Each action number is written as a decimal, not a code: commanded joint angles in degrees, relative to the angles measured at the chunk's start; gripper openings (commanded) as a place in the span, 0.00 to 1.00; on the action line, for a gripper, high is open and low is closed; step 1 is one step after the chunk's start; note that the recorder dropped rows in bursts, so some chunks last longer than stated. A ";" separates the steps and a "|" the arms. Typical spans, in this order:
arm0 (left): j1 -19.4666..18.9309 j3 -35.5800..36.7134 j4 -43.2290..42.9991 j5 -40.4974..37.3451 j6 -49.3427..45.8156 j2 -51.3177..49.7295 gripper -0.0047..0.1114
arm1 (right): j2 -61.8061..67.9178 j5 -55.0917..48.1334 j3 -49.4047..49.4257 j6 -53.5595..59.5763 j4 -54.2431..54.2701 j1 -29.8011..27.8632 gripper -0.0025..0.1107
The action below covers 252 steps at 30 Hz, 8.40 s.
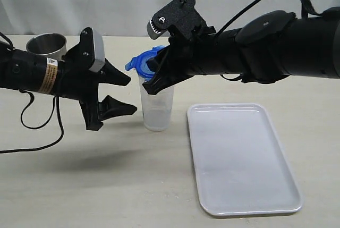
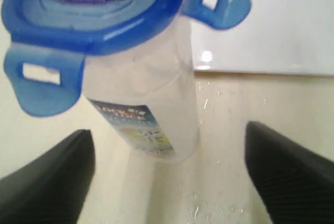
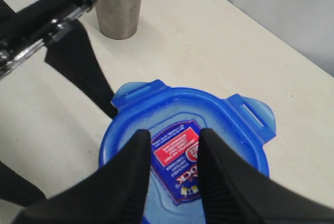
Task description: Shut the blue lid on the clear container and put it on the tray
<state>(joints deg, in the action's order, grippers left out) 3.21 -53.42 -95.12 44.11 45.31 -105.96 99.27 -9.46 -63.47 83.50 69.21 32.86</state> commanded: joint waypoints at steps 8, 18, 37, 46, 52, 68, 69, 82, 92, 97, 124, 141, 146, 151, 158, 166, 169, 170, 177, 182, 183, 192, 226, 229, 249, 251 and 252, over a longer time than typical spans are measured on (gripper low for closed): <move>0.05 0.05 22.17 10.48 -20.49 -11.69 0.77 | 1.07 -0.79 0.44 -0.05 -0.91 0.03 0.29; 0.17 0.05 31.33 17.53 -27.10 -16.23 0.77 | 1.07 -1.04 0.44 -0.30 -0.91 0.03 0.29; 5.04 -5.08 33.70 18.19 -28.42 -22.64 0.77 | 1.07 -1.04 0.44 -0.84 -0.91 0.03 0.29; 5.79 -6.24 35.70 17.59 -28.74 -24.47 0.47 | 1.07 -1.04 0.44 -0.84 -0.91 0.03 0.29; 5.79 -6.24 33.77 17.49 -29.00 -24.47 0.04 | 0.96 -1.51 0.44 -0.84 -0.91 0.03 0.29; 4.73 -6.24 31.47 18.38 -28.99 -24.47 0.04 | -12.04 -11.93 0.21 -0.61 -14.58 0.03 0.45; 4.73 -6.24 31.06 18.74 -28.99 -24.47 0.04 | -12.85 -12.85 0.21 -1.51 -16.45 0.03 0.45; 4.73 -6.24 29.90 18.47 -28.99 -24.47 0.04 | -14.28 13.78 0.21 -38.43 -53.62 -1.72 0.31; 4.73 -6.24 29.90 18.36 -28.99 -24.47 0.04 | -8.91 53.42 -4.01 20.45 10.87 -4.04 0.36; 4.73 -6.83 29.79 18.37 -28.81 -24.47 0.04 | -4.78 55.95 -12.34 37.93 30.73 -7.36 0.38; 4.03 -6.87 28.31 16.64 -28.41 -24.47 0.04 | 0.90 -46.49 -30.39 -40.06 -46.99 -19.73 0.38; 4.03 -6.87 28.08 16.64 -27.78 -24.47 0.04 | -2.30 -45.17 -26.56 -39.12 -63.91 7.03 0.38; 4.03 -6.87 26.78 16.77 -27.05 -24.47 0.04 | -0.19 -42.62 -24.77 -44.23 -72.49 11.01 0.38; 4.03 -6.87 26.80 18.34 -27.05 -24.47 0.04 | 2.04 -43.05 -24.77 -46.73 -73.47 11.61 0.38; 4.03 -6.87 26.80 18.35 -25.44 -24.47 0.04 | 3.31 -45.25 -24.77 -46.73 -73.04 11.93 0.38; 4.03 -6.87 26.80 18.35 -25.44 -24.47 0.04 | 5.10 -45.48 -24.77 -47.78 -74.34 11.93 0.38; 4.03 -6.87 26.64 18.35 -25.46 -24.47 0.04 | 6.42 -45.48 -24.77 -51.38 -79.07 11.93 0.38; 4.03 -6.87 26.64 18.84 -25.46 -24.47 0.04 | 6.67 -45.37 -24.77 -52.91 -80.75 11.93 0.38; 4.03 -6.87 26.64 19.07 -25.46 -24.37 0.04 | 7.19 -44.88 -24.77 -53.99 -82.18 11.93 0.38; 4.03 -6.87 26.64 19.68 -25.46 -24.37 0.04 | 8.70 -45.00 -24.77 -53.76 -82.18 11.93 0.35; 4.03 -6.87 26.52 19.92 -25.46 -24.37 0.04 | 9.10 -45.20 -24.77 -53.41 -82.18 11.93 0.34; 4.03 -6.87 25.71 21.50 -25.46 -24.37 0.04 | 12.82 -45.48 -24.77 -50.77 -82.18 11.93 0.30; 1.61 -6.87 23.67 25.86 -24.23 -23.73 0.04 | 13.96 -35.55 -18.03 -49.70 -89.51 11.93 0.30; 1.61 -6.87 23.52 25.86 -24.09 -23.64 0.04 | 13.96 -34.46 -16.52 -48.46 -88.93 11.93 0.35; 1.61 -6.87 22.33 25.86 -24.09 -23.64 0.04 | 12.73 -33.72 -13.50 -46.87 -94.11 11.93 0.38; 1.61 -6.87 22.33 25.86 -24.09 -23.64 0.04 | 11.65 -33.60 -13.50 -47.10 -94.11 11.93 0.38; 1.61 -6.87 22.46 25.86 -24.09 -23.64 0.04 | 11.11 -33.60 -13.50 -47.34 -94.11 11.93 0.38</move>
<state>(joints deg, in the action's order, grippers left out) 4.20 -60.54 -66.43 63.85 23.22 -130.95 107.64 -34.57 -79.74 36.82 -25.45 46.43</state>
